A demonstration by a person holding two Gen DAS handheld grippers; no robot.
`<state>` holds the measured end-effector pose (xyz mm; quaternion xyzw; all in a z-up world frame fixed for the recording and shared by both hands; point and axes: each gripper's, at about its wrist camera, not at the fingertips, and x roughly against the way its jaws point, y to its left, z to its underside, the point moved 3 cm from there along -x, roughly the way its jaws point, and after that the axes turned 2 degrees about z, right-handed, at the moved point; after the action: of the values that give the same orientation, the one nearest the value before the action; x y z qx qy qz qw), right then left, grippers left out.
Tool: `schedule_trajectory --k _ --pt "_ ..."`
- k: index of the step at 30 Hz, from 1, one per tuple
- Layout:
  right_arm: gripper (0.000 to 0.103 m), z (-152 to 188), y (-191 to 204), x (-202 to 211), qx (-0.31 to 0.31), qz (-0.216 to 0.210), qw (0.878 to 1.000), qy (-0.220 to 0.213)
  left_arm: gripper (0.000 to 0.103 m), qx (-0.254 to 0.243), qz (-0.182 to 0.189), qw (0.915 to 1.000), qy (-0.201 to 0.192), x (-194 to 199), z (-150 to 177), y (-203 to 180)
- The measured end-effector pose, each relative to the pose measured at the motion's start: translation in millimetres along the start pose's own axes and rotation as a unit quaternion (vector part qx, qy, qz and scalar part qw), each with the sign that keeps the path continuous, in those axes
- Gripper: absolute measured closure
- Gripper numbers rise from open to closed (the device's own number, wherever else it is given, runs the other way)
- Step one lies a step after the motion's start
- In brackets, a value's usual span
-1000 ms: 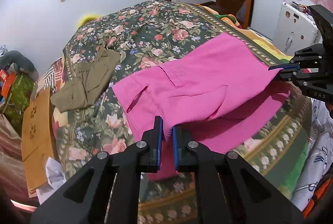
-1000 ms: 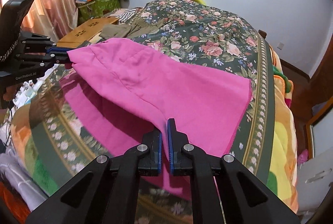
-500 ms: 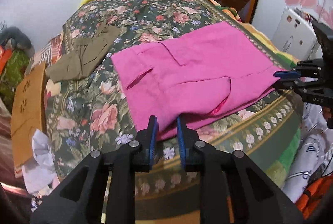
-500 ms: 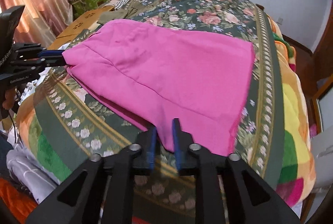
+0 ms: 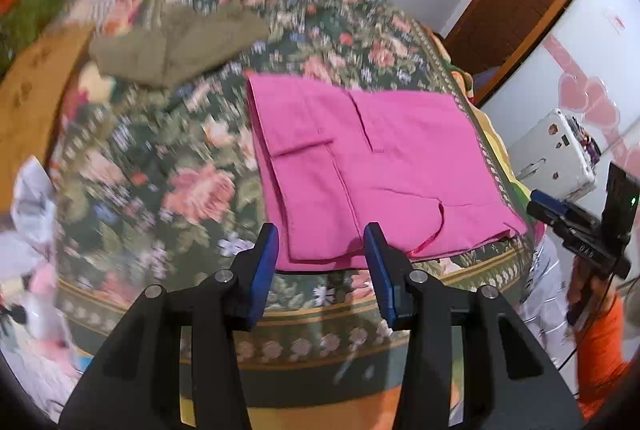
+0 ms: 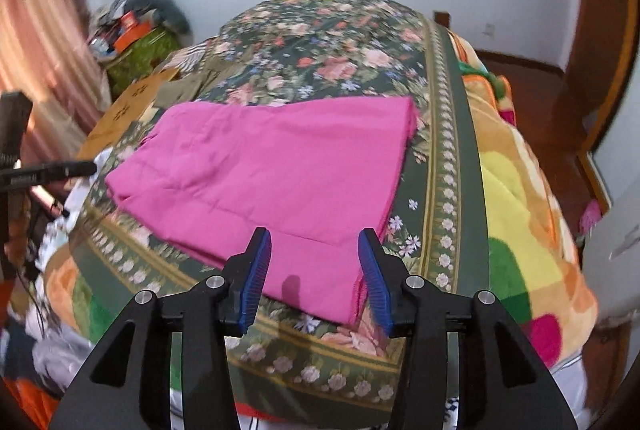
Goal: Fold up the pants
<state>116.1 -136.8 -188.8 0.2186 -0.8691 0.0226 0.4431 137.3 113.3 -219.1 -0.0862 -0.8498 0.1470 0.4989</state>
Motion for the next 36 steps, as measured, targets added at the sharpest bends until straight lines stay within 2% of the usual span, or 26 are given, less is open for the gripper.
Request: schedule_trajectory --k 3,6,7,9,10,11,15,22,24,26,28,30,31,32,33,34,36 --pt "0.061 6.8 -4.1 -11.9 -0.021 0.002 1.000 0.013 0.059 0.011 -0.001 0.9997 0.020 -18.0 4.6 -1.7" --pt "0.061 16.4 -6.2 -23.2 -0.035 -0.006 0.999 0.030 0.061 0.009 -0.016 0.9998 0.011 -23.4 7.8 -4.3" --pt "0.061 20.3 -6.3 -27.0 -0.037 -0.007 0.999 0.037 0.065 0.002 -0.022 0.9997 0.003 -22.4 8.8 -6.9" --pt "0.061 26.4 -6.0 -33.1 -0.034 -0.007 0.998 0.048 0.085 -0.013 -0.039 0.9991 -0.010 -18.7 10.7 -11.9" --pt "0.061 27.8 -5.5 -33.0 -0.028 -0.005 0.999 0.043 0.101 -0.024 -0.058 0.9979 -0.017 -16.7 11.1 -14.0" --pt "0.061 28.3 -5.2 -32.3 -0.024 -0.003 0.999 0.041 0.102 -0.034 -0.079 0.9960 -0.023 -14.7 11.0 -15.0" --pt "0.062 27.9 -7.4 -32.0 -0.018 -0.005 0.999 0.044 0.102 -0.038 -0.089 0.9950 -0.027 -7.9 11.2 -8.0" --pt "0.061 28.4 -10.4 -33.3 -0.021 -0.004 0.999 0.042 0.100 -0.005 -0.050 0.9985 -0.024 6.7 8.1 2.5" --pt "0.061 27.8 -9.9 -34.3 -0.021 -0.002 0.999 0.041 0.092 -0.006 -0.051 0.9984 -0.021 5.5 7.0 -0.9" --pt "0.061 27.5 -9.8 -34.6 -0.018 -0.001 0.999 0.042 0.071 -0.002 -0.052 0.9986 -0.013 -0.7 7.1 -2.6" --pt "0.061 26.9 -9.5 -34.8 -0.017 -0.001 0.999 0.042 0.069 0.006 -0.053 0.9985 -0.005 -9.8 7.0 -1.4" --pt "0.061 26.9 -9.8 -35.1 -0.017 -0.002 0.999 0.041 0.069 0.018 -0.050 0.9986 0.007 -21.1 8.1 1.5" --pt "0.061 27.0 -10.1 -35.2 -0.017 -0.003 0.999 0.041 0.081 0.021 -0.044 0.9988 0.007 -23.6 8.7 2.0" --pt "0.061 27.1 -10.0 -35.3 -0.018 -0.004 0.999 0.040 0.084 0.019 -0.038 0.9991 0.007 -25.5 8.8 1.9" --pt "0.061 27.4 -10.5 -35.5 -0.018 -0.005 0.999 0.040 0.094 0.019 -0.039 0.9991 0.002 -25.0 8.4 2.0" --pt "0.061 27.5 -10.5 -35.6 -0.019 -0.006 0.999 0.040 0.099 0.017 -0.037 0.9992 0.000 -23.9 8.0 1.8" --pt "0.061 27.7 -10.7 -35.9 -0.017 -0.007 0.999 0.039 0.100 0.013 -0.043 0.9990 -0.008 -19.1 6.6 1.9"
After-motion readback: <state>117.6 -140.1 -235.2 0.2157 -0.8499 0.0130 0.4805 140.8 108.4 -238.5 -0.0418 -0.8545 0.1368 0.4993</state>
